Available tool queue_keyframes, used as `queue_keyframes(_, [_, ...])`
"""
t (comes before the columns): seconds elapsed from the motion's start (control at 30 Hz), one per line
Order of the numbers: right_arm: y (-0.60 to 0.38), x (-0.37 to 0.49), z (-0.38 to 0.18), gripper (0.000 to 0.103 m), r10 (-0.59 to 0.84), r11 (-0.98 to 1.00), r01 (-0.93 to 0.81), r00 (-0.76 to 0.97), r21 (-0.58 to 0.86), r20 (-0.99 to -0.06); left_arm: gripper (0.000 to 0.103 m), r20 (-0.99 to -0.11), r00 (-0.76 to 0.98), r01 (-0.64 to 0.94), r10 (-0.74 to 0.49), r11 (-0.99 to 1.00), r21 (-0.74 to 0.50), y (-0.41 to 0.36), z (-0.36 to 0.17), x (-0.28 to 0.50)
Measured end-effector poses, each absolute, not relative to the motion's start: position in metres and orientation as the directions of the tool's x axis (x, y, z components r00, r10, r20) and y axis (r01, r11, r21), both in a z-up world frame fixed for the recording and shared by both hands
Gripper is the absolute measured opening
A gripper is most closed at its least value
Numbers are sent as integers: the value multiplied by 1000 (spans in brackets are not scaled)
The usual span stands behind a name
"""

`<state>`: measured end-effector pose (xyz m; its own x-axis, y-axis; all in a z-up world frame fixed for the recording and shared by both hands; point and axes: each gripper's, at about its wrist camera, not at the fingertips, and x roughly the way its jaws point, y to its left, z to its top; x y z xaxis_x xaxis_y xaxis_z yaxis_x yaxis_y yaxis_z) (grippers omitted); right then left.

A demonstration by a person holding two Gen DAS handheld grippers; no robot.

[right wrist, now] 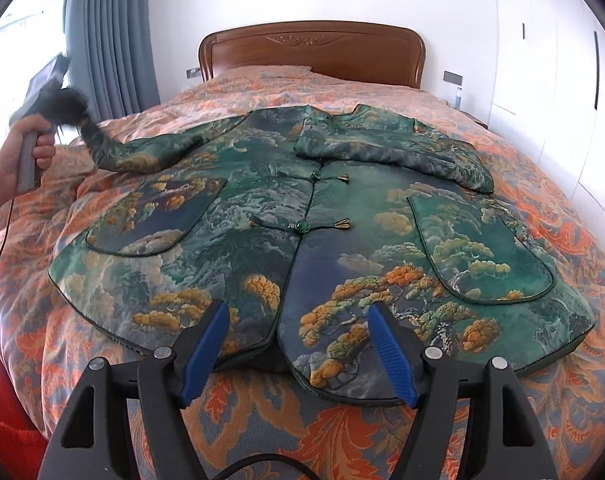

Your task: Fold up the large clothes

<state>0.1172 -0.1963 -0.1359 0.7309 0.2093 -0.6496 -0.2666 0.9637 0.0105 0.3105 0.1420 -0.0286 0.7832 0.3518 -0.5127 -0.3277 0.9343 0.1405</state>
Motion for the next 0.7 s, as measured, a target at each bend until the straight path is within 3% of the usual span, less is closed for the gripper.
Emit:
queue_keyframes(0.1, [-202,116,-132,73,200,970,-243,742,21,-640,11,-496,821,-157,284,947,281,63,-38,312])
queue_keyframes(0.17, [-209,115,-129,73,198,973,-227,748,36,-633,18,-520,821,-44,236,934,354,17,-58,309])
queue_keyframes(0.2, [-212,114,-128,73,196,975,-220,752,42,-629,24,-548,809,18,212,923,384,-5,-72,306])
queue_keyframes(0.33, [-231,112,-127,73,182,982,-176,760,72,-624,66,-627,758,155,177,886,437,-52,-115,284])
queue_keyframes(0.5, [-251,121,-123,73,193,981,-153,757,118,-624,76,-715,689,192,124,919,344,-43,-132,235])
queue_keyframes(0.6, [-253,144,-114,73,269,963,-188,728,195,-630,79,-734,671,144,105,953,268,-19,-129,202])
queue_keyframes(0.7, [-247,190,-105,73,427,899,-231,646,372,-633,80,-737,669,72,103,977,202,3,-124,178])
